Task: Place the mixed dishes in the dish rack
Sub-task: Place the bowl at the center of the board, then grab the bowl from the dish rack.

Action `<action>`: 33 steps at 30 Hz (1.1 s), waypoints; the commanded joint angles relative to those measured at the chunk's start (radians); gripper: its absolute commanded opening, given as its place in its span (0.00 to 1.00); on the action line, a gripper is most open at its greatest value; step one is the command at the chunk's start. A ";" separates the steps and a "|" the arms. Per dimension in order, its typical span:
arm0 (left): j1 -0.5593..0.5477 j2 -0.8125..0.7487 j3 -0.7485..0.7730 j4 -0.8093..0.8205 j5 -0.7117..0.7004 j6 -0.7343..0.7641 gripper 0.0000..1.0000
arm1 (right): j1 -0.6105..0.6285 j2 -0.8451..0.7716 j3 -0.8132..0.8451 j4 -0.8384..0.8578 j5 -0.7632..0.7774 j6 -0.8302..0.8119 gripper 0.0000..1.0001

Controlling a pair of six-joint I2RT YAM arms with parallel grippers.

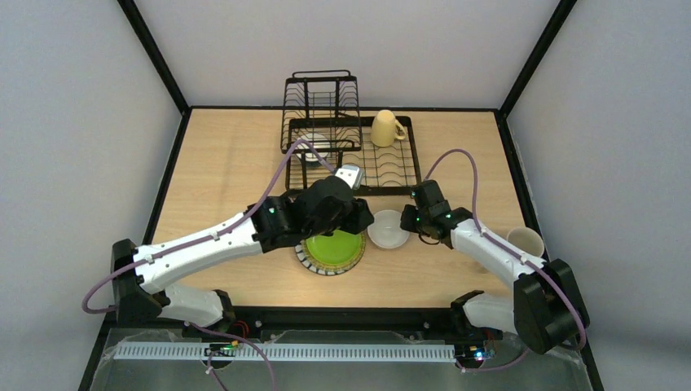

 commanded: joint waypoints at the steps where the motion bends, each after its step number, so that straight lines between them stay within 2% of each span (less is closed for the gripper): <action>1: -0.009 -0.030 -0.018 0.002 -0.017 0.002 0.99 | 0.009 0.007 -0.007 0.058 0.005 0.010 0.36; 5: -0.008 -0.034 -0.012 0.000 -0.017 0.009 0.99 | 0.009 -0.011 0.003 0.045 0.005 0.009 0.46; 12: -0.008 -0.035 0.004 -0.009 -0.009 0.030 0.99 | 0.009 -0.055 0.027 -0.013 0.045 0.015 0.53; 18: -0.009 -0.070 0.022 -0.030 0.013 0.054 0.99 | 0.009 -0.129 0.090 -0.084 0.146 0.051 0.54; 22: -0.008 -0.135 0.015 -0.063 0.010 0.074 0.99 | 0.009 -0.144 0.188 -0.095 0.200 0.063 0.54; 26: -0.008 -0.217 -0.012 -0.087 -0.003 0.084 0.99 | 0.009 -0.049 0.327 -0.060 0.189 0.023 0.53; 33: -0.009 -0.282 -0.022 -0.113 -0.002 0.091 0.99 | 0.007 0.310 0.662 -0.013 0.120 -0.079 0.52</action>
